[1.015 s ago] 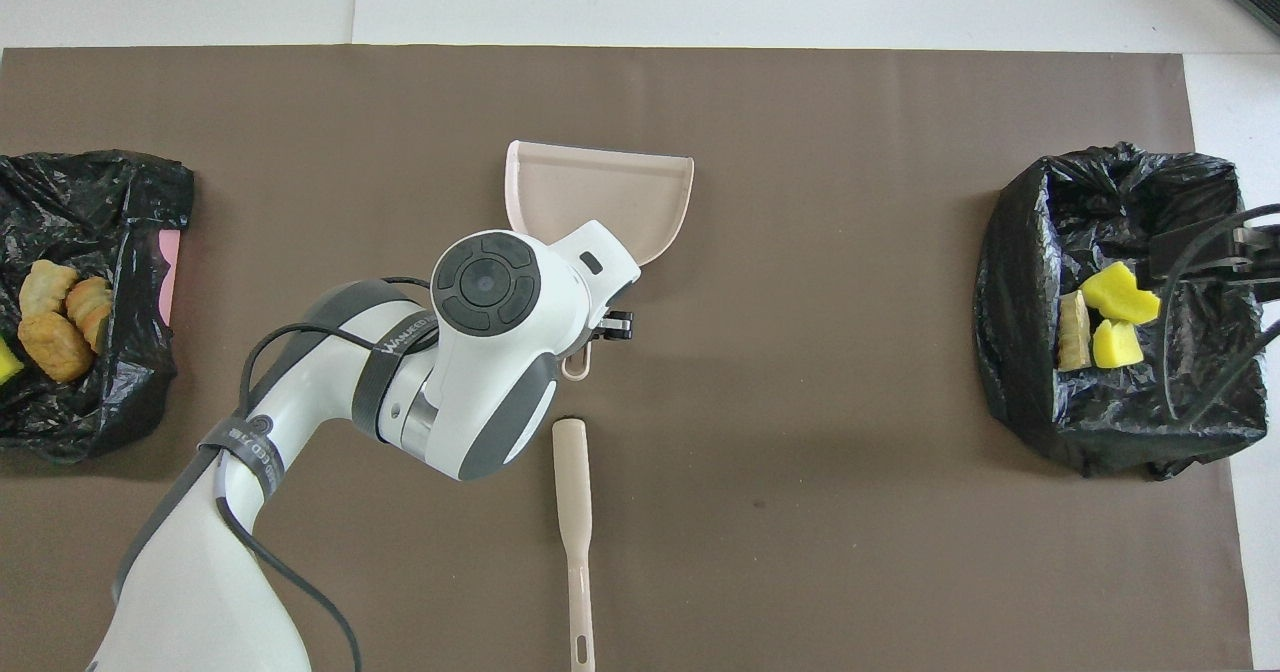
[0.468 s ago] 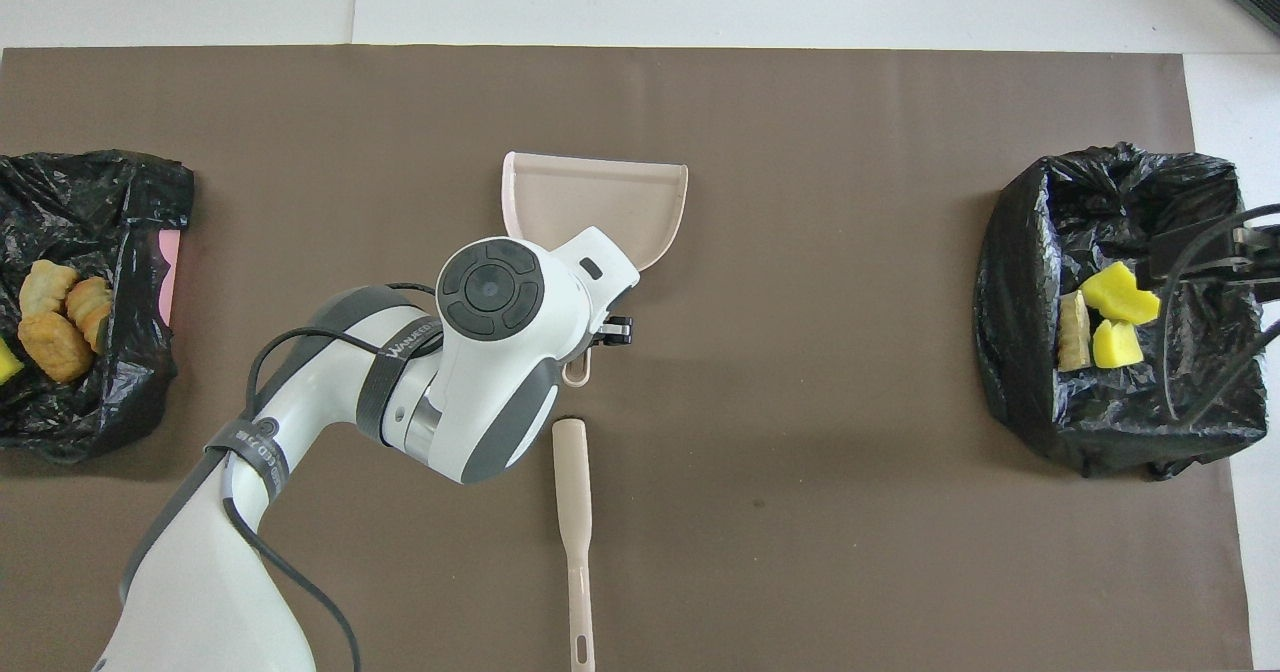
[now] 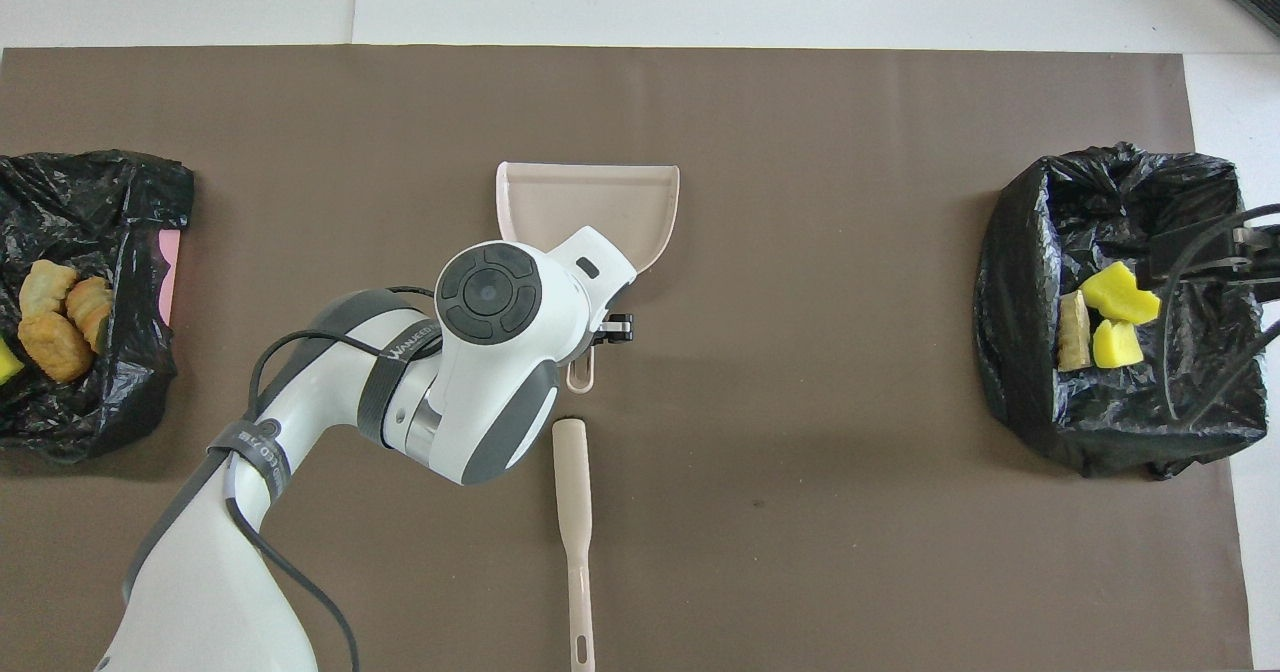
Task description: Sweep and dump trash in bin
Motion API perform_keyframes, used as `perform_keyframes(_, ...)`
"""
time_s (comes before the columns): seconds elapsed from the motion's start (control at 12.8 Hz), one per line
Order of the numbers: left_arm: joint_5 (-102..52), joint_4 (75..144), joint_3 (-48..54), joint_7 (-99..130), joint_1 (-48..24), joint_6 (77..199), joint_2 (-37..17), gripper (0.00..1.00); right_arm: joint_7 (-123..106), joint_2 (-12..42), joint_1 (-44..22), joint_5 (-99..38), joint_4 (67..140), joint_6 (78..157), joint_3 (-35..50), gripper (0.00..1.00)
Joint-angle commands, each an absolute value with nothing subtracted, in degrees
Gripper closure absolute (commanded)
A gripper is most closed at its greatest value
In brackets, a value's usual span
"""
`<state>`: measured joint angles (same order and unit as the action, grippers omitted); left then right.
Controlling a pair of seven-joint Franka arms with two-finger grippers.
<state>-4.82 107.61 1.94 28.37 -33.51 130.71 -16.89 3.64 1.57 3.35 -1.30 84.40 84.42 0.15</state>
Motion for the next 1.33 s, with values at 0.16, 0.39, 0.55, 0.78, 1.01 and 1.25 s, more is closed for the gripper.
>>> perform_keyframes(0.16, -5.8, 108.6, 0.9, 28.4, -34.2, 131.5, -16.1, 0.0, 4.6, 0.5, 3.8, -2.1, 85.9, 85.5, 0.4, 0.0)
perform_keyframes(0.39, -5.5, 107.9, 0.3, 28.0, -31.8, 128.5, -14.4, 0.0, 4.6, 0.5, 3.8, -2.1, 85.9, 85.5, 0.4, 0.0)
perform_keyframes(0.55, -4.9, 107.1, 0.3, 26.6, -28.8, 125.8, -12.7, 0.0, 4.6, 0.5, 3.8, -2.1, 85.9, 85.6, 0.4, 0.0)
perform_keyframes(0.78, -4.9, 107.1, 0.3, 20.5, -23.5, 121.4, -8.0, 0.0, 4.6, 0.5, 3.8, -2.1, 85.9, 85.5, 0.4, 0.0)
perform_keyframes(1.01, -4.9, 107.2, 0.3, 11.9, -17.3, 112.7, -2.8, 0.0, 4.6, 0.5, 3.8, -2.1, 85.9, 85.5, 0.4, 0.0)
perform_keyframes(1.25, -4.9, 107.4, 0.3, 5.1, -11.3, 106.2, 0.9, 0.0, 4.6, 0.5, 3.8, -2.1, 85.9, 85.5, 0.4, 0.0)
